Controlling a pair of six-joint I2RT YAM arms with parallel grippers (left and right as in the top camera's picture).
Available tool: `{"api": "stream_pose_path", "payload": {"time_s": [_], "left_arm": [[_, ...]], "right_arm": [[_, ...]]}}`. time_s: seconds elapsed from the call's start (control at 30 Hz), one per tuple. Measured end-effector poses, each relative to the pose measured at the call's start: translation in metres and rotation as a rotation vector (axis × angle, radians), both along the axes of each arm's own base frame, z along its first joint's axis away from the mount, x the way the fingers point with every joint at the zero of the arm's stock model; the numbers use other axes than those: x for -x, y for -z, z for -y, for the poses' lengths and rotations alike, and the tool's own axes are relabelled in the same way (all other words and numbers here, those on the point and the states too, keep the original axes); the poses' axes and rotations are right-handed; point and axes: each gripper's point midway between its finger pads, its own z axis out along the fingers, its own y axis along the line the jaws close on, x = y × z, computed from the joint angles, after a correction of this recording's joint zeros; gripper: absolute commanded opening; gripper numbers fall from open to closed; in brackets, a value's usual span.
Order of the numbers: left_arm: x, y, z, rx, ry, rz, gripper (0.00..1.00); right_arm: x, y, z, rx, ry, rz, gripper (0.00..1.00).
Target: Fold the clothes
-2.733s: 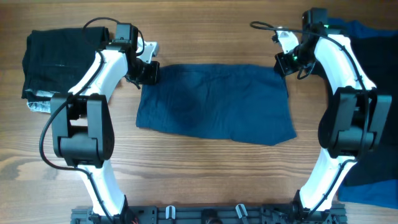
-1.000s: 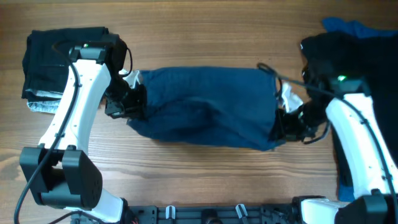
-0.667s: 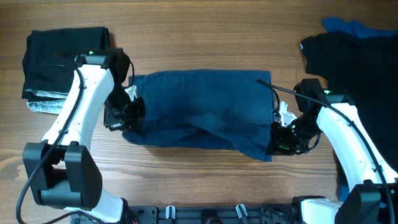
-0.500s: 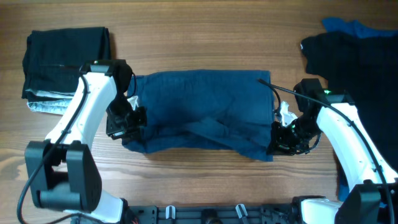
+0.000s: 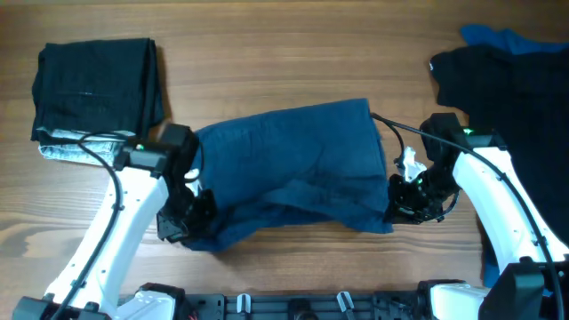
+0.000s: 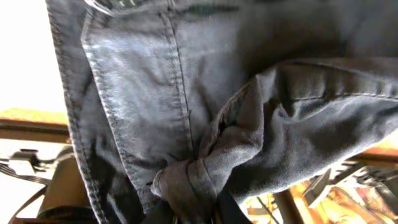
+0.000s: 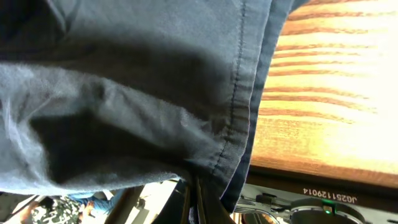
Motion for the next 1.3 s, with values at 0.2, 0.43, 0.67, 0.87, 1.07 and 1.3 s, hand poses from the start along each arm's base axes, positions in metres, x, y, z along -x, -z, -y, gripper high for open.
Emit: {"api": "stream_pose_path", "payload": {"time_s": [0.2, 0.43, 0.67, 0.87, 1.07, 1.3], "left_arm": [[0.034, 0.018, 0.010, -0.033, 0.055, -0.104, 0.24], [0.048, 0.018, 0.017, -0.041, 0.085, -0.141, 0.84], [0.057, 0.016, 0.024, -0.033, 0.139, -0.160, 1.00], [-0.027, -0.003, 0.061, 0.090, 0.144, 0.188, 0.53], [-0.120, -0.022, 0.049, 0.114, 0.000, 0.510, 0.04], [-0.152, 0.039, -0.001, 0.008, -0.106, 0.381, 0.04]], "right_arm": [[0.000, 0.002, 0.004, 0.033, 0.021, -0.011, 0.05], [0.004, 0.001, 0.006, 0.045, 0.026, -0.027, 0.69], [-0.048, -0.049, 0.006, 0.041, -0.015, 0.184, 0.65], [-0.104, -0.099, 0.005, 0.038, -0.009, 0.444, 0.55], [-0.130, -0.059, 0.002, 0.076, -0.041, 0.347, 0.45], [-0.215, -0.002, -0.001, 0.091, -0.103, 0.478, 0.39]]}}
